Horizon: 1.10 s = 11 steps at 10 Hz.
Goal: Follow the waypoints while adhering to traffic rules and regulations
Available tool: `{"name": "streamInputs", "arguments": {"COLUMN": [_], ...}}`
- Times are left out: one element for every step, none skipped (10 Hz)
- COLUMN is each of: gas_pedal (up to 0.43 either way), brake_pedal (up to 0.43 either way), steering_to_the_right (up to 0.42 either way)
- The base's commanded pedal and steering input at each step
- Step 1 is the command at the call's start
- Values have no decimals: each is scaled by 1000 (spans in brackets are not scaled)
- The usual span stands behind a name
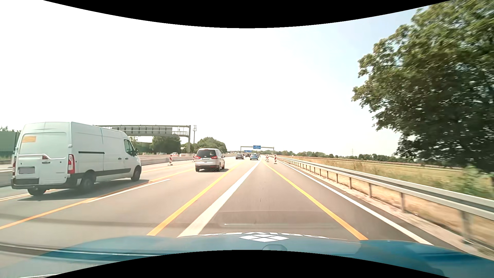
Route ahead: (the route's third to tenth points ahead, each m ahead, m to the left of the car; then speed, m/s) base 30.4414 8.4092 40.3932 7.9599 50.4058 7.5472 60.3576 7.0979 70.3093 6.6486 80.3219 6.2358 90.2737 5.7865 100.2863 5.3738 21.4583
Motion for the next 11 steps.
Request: {"name": "streamInputs", "arguments": {"gas_pedal": [157,157,157,157,157,157,157,157,157,157,157], "brake_pedal": [0,0,0,0,0,0,0,0,0,0,0], "steering_to_the_right": [-5,-3,-2,-2,-2,-1,-1,0,1,2,2]}}
